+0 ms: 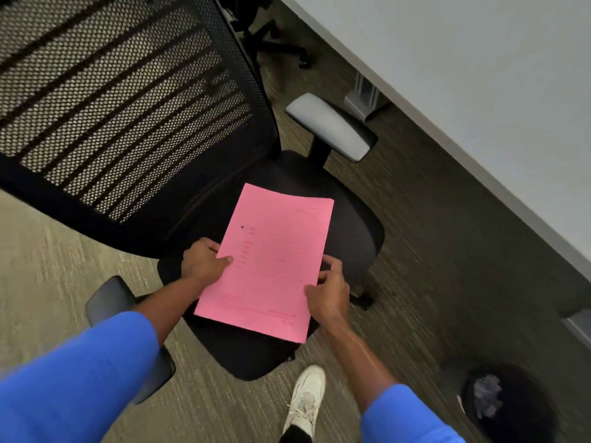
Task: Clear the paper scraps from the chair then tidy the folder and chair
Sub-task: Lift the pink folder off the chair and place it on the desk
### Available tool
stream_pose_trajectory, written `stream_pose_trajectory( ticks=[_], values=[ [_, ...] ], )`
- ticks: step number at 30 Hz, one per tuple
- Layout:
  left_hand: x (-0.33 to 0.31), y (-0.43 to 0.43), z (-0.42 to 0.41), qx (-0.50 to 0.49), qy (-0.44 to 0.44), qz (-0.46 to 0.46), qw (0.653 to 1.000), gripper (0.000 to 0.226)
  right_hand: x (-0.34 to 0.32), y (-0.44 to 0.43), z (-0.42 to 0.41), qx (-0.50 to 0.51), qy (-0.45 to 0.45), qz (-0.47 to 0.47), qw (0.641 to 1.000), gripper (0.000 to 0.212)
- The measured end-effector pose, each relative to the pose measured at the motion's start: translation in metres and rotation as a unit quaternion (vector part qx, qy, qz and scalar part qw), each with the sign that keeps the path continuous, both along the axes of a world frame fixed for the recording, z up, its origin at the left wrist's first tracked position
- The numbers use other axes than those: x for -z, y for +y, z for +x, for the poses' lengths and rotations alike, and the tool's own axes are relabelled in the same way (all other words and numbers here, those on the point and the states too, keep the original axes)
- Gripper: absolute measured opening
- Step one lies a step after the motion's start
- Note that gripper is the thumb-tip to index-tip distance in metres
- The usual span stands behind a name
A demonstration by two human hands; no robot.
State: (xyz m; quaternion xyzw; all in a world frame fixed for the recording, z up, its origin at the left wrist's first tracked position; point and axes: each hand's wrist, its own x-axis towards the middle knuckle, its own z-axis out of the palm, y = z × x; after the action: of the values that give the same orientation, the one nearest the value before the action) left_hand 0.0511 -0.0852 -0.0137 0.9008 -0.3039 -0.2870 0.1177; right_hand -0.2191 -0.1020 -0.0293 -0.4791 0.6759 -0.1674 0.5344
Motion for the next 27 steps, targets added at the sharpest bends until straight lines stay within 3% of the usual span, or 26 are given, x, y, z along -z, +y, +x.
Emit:
stream_pose_trajectory(
  ticks=[7,16,27],
  values=[
    [-0.072,0.029,-0.042,-0.013,0.065,-0.035,0.997,0.034,-0.054,0.009,-0.063,-0.035,-0.006,-0.026,0.999,0.063],
    [-0.168,0.073,-0.112,0.023,0.068,-0.086,0.994,0.025,-0.161,0.041,-0.156,-0.048,-0.046,-0.061,0.996,0.064],
    [-0.276,0.096,-0.223,0.064,0.130,-0.168,0.975,0.024,-0.269,0.098,-0.275,-0.005,-0.055,-0.138,0.989,0.062]
  ],
)
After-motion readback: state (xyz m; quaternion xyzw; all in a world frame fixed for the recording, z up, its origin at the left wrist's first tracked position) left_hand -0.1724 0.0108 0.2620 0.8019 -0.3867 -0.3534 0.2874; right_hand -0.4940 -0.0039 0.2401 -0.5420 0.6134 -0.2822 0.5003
